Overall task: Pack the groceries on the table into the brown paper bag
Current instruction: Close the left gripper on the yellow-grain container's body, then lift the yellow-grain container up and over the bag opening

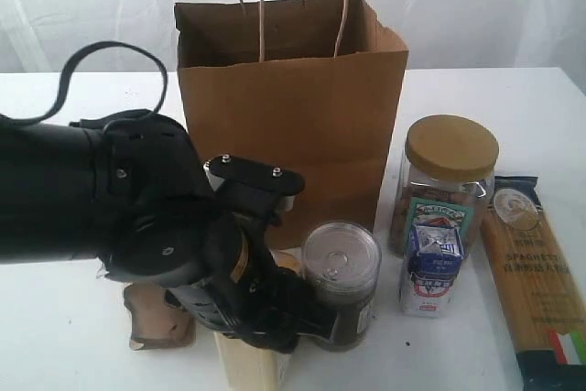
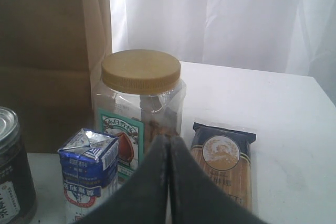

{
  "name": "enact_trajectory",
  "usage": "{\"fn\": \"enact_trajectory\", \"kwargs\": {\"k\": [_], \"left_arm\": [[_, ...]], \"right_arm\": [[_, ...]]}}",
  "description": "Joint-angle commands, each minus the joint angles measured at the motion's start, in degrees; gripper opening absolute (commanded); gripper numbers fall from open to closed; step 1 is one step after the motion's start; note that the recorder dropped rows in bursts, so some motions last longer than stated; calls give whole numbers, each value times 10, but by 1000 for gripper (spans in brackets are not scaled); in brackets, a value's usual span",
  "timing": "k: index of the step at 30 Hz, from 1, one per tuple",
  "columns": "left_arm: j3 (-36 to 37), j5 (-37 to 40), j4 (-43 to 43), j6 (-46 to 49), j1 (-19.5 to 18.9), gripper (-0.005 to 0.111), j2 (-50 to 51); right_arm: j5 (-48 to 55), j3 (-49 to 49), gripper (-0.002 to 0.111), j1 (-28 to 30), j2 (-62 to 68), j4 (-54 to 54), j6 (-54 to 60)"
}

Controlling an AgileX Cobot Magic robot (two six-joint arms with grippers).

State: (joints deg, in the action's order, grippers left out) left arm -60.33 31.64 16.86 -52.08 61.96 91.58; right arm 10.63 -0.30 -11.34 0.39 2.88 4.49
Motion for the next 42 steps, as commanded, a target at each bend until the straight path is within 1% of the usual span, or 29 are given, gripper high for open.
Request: {"fn": "enact_trajectory", "kwargs": {"k": [1,5,6,8,11,14,16,19,21,23,25,27,33,36,38,40,42], "left_arm": [[8,-13,42,-2,-1,48,-1],[8,-24,52,-2,-1,7,-1],[8,-24,50,-2,-1,0,-2],[8,-23,35,0,0,0,-9],[2,-9,12,25,1,0,-56],[-20,46,4,46,1,0,-124],[-52,71,-2,60,1,0,-187],[-103,108,0,80,1,0,-229],[-142,139,39,84,0,0,-246],[-192,185,99,84,0,0,-249],[-226,228,134,84,0,0,-249],[-257,248,162,84,-1,0,-249],[-329,245,238,69,-1,0,-238],[-355,245,264,71,-1,0,-215],[-387,245,305,82,-2,0,-185],[-415,244,322,88,-13,0,-162],[-445,234,299,111,-37,0,-137]], "right_arm": [[-5,3,0,4,-4,1,-2],[-5,3,0,4,-4,1,-2],[-5,3,0,4,-4,1,-2],[-5,3,0,4,-4,1,-2],[-5,3,0,4,-4,1,-2],[-5,3,0,4,-4,1,-2],[-5,3,0,4,-4,1,-2],[-5,3,0,4,-4,1,-2],[-5,3,0,4,-4,1,-2],[-5,3,0,4,-4,1,-2],[-5,3,0,4,-4,1,-2],[-5,3,0,4,-4,1,-2],[-5,3,0,4,-4,1,-2],[-5,3,0,4,-4,1,-2],[-5,3,0,4,-4,1,-2],[-5,3,0,4,-4,1,-2],[-5,3,0,4,-4,1,-2]]}}
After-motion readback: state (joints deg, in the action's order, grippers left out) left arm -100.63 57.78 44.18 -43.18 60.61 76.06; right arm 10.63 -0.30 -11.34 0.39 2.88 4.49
